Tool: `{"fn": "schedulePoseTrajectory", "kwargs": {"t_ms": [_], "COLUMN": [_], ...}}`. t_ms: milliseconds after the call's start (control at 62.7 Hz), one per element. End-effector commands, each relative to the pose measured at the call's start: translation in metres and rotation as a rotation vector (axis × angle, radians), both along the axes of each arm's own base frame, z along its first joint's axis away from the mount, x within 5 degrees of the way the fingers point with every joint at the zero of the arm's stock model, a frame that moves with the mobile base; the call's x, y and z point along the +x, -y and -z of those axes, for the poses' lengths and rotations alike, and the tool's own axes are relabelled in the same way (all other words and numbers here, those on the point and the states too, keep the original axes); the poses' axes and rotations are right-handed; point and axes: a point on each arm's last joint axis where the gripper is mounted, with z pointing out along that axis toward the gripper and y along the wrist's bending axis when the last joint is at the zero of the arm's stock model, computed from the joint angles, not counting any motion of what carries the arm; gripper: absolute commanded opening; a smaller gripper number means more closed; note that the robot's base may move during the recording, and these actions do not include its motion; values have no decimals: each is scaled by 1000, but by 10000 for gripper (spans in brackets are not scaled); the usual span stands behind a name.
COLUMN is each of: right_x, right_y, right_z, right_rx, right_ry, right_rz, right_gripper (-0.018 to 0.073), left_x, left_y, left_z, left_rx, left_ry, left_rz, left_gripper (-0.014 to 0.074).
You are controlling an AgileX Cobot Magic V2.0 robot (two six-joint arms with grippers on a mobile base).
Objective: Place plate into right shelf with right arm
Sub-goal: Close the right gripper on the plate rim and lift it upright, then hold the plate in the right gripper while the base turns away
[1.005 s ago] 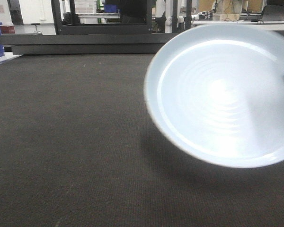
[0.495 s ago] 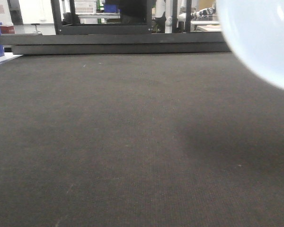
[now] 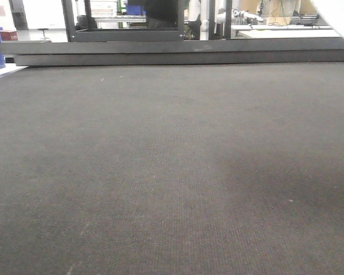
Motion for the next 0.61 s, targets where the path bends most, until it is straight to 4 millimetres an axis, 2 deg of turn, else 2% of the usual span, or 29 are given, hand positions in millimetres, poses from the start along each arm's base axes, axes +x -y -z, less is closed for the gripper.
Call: {"fn": "schedulePoseTrajectory", "kwargs": {"t_ms": [0, 590], "right_x": [-1, -1], "right_y": [2, 2], "right_z": [-17, -17], "right_rx": [13, 13], "right_ry": [111, 111], "right_rz": [20, 20], "right_gripper": [54, 54], "left_x": [-1, -1], "left_y": [-1, -1], "left_z": [-5, -5], "left_rx": [-18, -18], "left_ry": [89, 89], "left_rz": [-9, -9], "left_gripper": [-128, -128]}}
